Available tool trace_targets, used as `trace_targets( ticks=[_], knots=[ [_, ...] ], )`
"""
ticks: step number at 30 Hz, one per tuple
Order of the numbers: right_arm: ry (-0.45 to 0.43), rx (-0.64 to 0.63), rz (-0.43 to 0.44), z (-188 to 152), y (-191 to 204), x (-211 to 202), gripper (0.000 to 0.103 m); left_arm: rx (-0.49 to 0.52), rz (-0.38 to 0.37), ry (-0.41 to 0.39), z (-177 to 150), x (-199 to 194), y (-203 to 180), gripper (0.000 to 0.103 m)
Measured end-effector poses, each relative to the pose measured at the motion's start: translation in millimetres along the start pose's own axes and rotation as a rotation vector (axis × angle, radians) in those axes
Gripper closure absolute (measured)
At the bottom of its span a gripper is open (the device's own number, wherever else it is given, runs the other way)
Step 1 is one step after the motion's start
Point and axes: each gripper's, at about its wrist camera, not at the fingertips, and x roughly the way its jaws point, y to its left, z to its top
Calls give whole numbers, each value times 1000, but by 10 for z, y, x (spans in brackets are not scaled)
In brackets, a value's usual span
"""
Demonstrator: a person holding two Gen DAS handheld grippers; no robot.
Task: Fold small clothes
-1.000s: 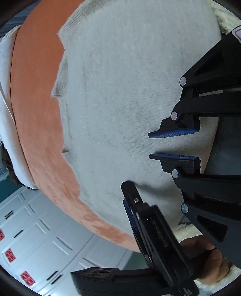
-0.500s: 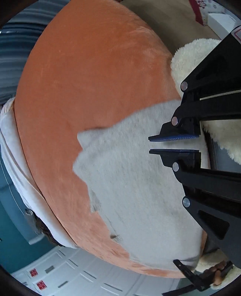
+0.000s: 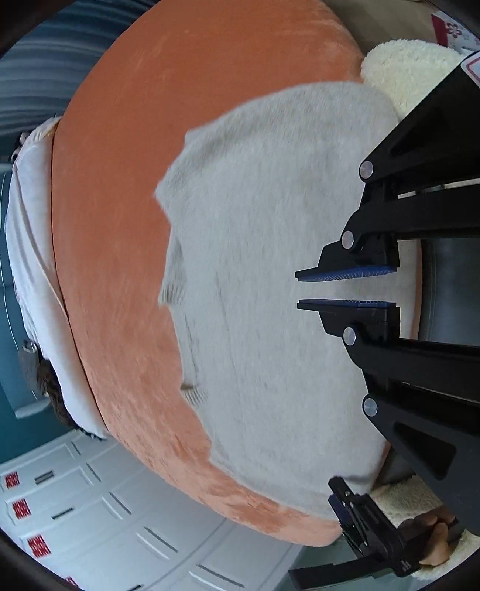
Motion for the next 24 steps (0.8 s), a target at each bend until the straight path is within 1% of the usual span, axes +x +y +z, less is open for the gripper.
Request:
trace_targets(
  ticks=[4,5,9,13,15,16,18,20,21,22,24],
  knots=[
    [15,-71,17,69,452,199,90,-12,-12,9,-30,2,41,57],
    [21,-79,15,44,479,176,90,-14,-15,10,-37,4,47,57],
    [41,-92,0,159,693,390,90,-22,-30,14,-56,21,87,56],
    [77,-86,-40,259,743,651,90,-38,-54,19,-71,54,124,55],
    [147,-83,-70,241,727,880,90,-45,-71,16,-79,51,147,54],
    [163,-96,-79,218,731,967,90,-53,-83,12,-81,35,164,54],
    [149,-152,-116,197,803,1019,90,-95,-113,-9,-94,-45,258,52],
    [151,-191,-150,192,870,1031,90,-175,-133,-49,-131,-165,421,41],
    [151,-213,-166,185,905,1041,90,-233,-141,-70,-160,-221,534,32],
    [150,-225,-171,182,912,1055,89,-289,-151,-78,-186,-246,643,31],
    [141,-229,-170,157,910,1063,89,-370,-158,-62,-219,-214,809,29]
  ],
)
